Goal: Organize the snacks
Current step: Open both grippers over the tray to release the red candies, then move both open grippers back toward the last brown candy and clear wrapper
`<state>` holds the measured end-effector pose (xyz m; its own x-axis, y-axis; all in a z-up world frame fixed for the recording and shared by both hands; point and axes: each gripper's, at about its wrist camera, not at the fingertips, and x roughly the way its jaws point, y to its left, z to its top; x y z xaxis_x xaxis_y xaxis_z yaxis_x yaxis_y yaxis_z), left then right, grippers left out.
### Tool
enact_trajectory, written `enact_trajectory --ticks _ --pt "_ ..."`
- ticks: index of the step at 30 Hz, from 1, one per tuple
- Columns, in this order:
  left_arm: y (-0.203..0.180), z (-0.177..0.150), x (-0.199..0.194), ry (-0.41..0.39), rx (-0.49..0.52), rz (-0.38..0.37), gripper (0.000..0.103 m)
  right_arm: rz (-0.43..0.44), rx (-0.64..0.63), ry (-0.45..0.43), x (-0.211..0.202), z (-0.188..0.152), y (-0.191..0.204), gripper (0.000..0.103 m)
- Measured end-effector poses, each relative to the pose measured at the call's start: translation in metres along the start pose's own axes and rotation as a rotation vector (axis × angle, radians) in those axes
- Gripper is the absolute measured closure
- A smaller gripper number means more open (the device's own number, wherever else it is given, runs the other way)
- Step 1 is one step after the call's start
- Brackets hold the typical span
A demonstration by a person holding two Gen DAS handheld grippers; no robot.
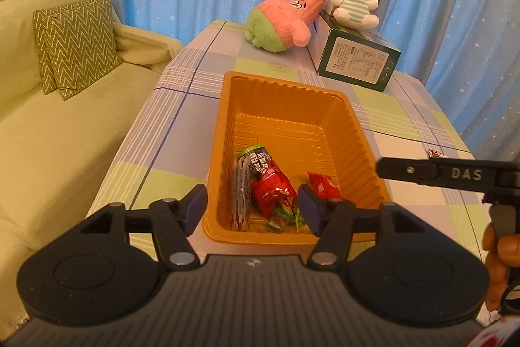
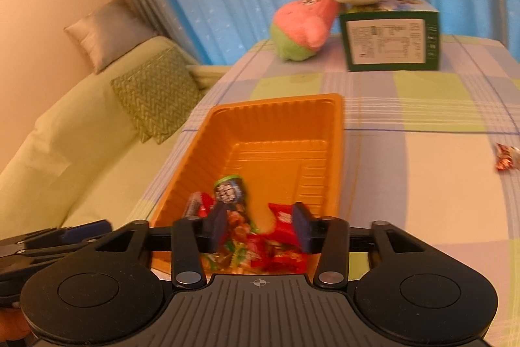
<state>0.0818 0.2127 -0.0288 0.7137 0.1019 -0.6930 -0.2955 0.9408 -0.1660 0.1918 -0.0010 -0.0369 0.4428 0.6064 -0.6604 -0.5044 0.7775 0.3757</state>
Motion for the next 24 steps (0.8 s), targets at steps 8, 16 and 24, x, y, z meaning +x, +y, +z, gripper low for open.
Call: enact_trajectory --ticks 8,16,24 --pt "-0.013 -0.008 -0.014 -0.002 0.025 -0.005 0.038 -0.084 0.059 -0.006 -0.034 -0.024 -0.024 0.057" --pt "-0.04 -0.017 -0.037 -0.008 0.052 -0.036 0.032 -0.147 0.061 -0.052 -0.08 -0.04 -0.032 0.057" --pt "-0.068 -0.025 -0.055 -0.018 0.089 -0.072 0.026 -0.177 0.079 -0.097 -0.118 -0.049 -0.04 0.053"
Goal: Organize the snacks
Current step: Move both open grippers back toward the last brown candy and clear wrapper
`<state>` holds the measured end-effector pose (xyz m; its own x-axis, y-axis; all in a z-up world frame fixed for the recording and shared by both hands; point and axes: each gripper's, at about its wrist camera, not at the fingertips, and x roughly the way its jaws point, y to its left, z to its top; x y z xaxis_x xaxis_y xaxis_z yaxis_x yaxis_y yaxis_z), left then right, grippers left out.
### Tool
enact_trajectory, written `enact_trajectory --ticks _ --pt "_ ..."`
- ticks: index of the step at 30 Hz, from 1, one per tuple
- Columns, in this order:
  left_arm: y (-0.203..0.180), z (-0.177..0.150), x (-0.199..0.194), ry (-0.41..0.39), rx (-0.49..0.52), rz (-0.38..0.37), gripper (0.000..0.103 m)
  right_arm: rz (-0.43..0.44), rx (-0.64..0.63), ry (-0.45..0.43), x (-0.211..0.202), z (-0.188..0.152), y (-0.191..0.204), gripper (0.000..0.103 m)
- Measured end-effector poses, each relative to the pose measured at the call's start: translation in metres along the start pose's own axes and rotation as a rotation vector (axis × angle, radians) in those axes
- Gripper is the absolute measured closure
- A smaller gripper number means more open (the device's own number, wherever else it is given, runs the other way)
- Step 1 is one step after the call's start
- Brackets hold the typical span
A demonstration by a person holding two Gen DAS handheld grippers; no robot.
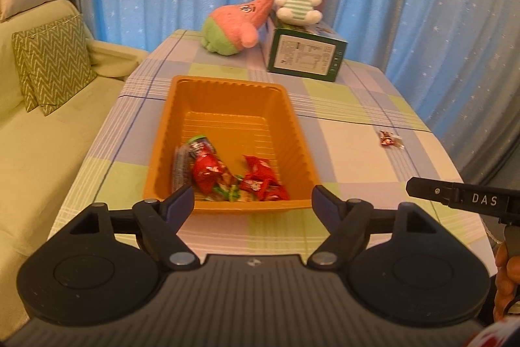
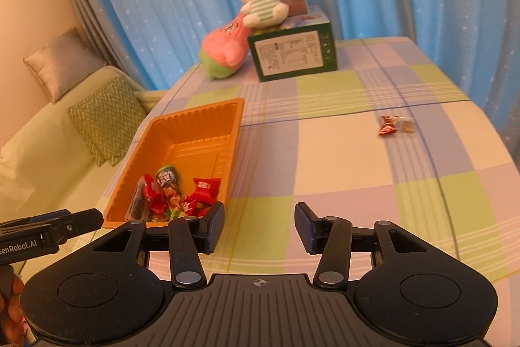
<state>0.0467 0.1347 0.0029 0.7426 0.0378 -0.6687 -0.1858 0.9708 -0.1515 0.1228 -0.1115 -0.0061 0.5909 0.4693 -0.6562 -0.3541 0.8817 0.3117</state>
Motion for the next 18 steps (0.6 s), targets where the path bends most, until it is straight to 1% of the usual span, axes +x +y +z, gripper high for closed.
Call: enact_trajectory --ticks 5,11,18 --pt "-0.017 -0.001 -0.006 -0.005 0.025 -0.019 0.024 -0.016 0.015 -0.018 -0.015 -0.002 -0.009 0.049" --pt "-0.034 0.0 -0.009 -0.017 0.039 -0.052 0.022 -0.056 0.042 -0.044 -0.033 -0.005 -0.026 0.044" --pt "-0.06 0.003 -0.003 -0.011 0.075 -0.099 0.022 -0.11 0.095 -0.075 -0.05 -0.006 -0.053 0.042"
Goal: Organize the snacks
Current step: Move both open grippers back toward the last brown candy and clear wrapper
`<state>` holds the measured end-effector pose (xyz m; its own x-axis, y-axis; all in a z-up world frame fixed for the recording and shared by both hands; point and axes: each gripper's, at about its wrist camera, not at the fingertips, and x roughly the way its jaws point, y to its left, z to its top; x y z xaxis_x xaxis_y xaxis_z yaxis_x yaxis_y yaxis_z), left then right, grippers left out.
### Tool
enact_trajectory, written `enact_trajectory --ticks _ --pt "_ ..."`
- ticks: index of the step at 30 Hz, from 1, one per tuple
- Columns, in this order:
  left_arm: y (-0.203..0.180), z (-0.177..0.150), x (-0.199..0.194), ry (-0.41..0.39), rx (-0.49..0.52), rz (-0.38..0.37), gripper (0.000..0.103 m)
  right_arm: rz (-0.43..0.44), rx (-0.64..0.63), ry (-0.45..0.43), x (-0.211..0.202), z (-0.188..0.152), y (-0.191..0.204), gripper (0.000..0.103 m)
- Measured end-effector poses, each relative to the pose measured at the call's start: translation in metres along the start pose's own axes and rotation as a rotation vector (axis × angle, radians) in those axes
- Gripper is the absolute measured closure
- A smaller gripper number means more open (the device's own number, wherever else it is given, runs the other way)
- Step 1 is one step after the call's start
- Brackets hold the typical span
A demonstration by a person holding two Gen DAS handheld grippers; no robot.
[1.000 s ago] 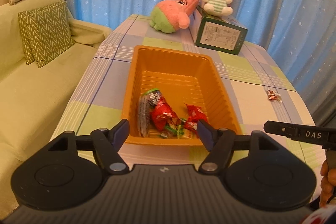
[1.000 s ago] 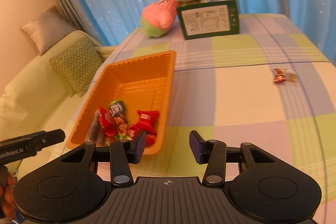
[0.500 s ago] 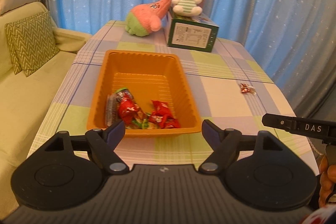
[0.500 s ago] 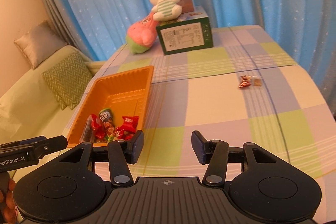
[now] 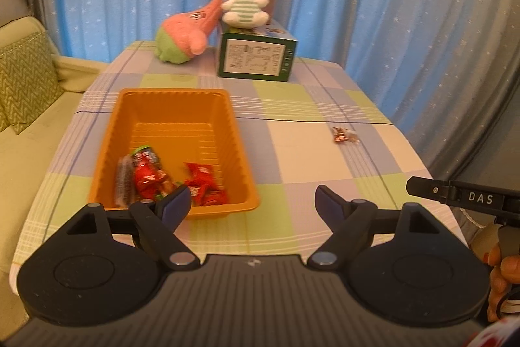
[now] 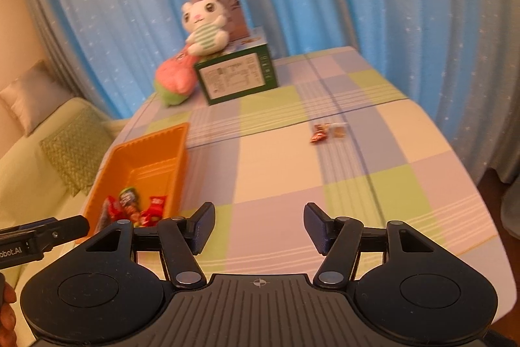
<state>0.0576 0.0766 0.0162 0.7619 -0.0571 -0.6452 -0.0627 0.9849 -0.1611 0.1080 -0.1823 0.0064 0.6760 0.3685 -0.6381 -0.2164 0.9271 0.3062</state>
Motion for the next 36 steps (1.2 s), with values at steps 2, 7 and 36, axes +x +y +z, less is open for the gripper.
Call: enact_trajectory --ticks 2,7,36 --pt "-0.008 0.002 0.003 -0.002 0.01 -0.013 0.022 -0.015 0.015 -0.008 -0.003 0.002 -0.009 0.042" --pt "-0.027 0.006 0.012 0.012 0.049 -0.039 0.021 -0.056 0.026 -0.017 -0.008 0.01 -0.028 0.042" --pt "-0.098 0.048 0.112 0.055 0.128 -0.138 0.021 -0.192 0.032 -0.019 0.034 0.058 -0.1 0.042"
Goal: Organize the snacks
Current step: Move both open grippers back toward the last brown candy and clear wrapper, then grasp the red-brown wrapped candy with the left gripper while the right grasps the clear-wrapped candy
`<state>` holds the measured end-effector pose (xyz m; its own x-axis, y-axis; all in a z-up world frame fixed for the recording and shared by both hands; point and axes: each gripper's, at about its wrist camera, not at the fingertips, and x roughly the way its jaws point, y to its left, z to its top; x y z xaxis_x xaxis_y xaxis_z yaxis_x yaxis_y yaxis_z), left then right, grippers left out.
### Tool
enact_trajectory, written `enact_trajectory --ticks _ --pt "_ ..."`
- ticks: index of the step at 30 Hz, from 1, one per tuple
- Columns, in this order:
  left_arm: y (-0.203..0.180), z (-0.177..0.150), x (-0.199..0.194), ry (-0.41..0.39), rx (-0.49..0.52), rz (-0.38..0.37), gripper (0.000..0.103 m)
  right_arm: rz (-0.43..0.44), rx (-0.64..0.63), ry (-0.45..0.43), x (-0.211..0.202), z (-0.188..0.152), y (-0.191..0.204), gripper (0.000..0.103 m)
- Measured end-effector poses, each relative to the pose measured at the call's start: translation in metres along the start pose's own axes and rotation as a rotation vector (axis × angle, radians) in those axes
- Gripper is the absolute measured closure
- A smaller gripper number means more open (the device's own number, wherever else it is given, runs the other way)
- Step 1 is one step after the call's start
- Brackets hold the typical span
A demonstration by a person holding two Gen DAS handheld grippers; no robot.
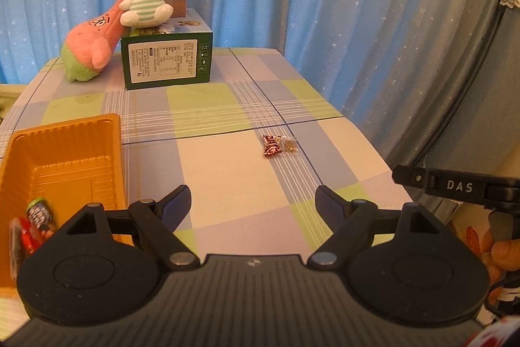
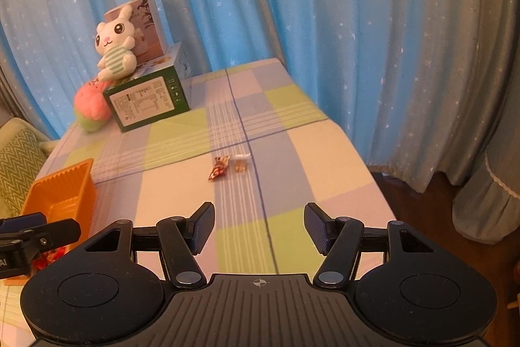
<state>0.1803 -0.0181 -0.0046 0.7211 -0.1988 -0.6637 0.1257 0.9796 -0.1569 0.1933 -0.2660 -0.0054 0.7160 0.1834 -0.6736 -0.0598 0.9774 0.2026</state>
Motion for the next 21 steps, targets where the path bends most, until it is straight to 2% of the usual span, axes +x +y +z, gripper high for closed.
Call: enact_trajectory --ticks 7,8,11,13,15,16,17,21 --pt "0.01 0.017 0.048 0.014 -0.016 0.017 0.021 0.033 -0.023 0.006 0.043 0.012 -0.003 0.042" --pt "0.012 0.02 0.055 0.015 -0.017 0.021 0.021 0.044 -0.028 0.015 0.063 0.014 -0.003 0.042" --pt "0.017 0.027 0.074 0.019 -0.024 0.028 0.021 0.053 -0.031 0.021 0.081 0.016 -0.003 0.042" --pt "0.02 0.031 0.087 0.023 -0.026 0.035 0.021 0.067 -0.04 0.028 0.109 0.019 -0.002 0.042" --pt "0.023 0.034 0.099 0.027 -0.029 0.037 0.021 0.067 -0.046 0.031 0.118 0.019 -0.001 0.046" --pt "0.023 0.035 0.105 0.03 -0.031 0.038 0.021 0.071 -0.052 0.038 0.136 0.021 -0.002 0.053" --pt "0.024 0.037 0.11 0.032 -0.032 0.04 0.021 0.072 -0.056 0.043 0.145 0.022 -0.002 0.056" --pt "0.025 0.04 0.128 0.042 -0.035 0.051 0.021 0.084 -0.069 0.057 0.176 0.024 -0.002 0.057"
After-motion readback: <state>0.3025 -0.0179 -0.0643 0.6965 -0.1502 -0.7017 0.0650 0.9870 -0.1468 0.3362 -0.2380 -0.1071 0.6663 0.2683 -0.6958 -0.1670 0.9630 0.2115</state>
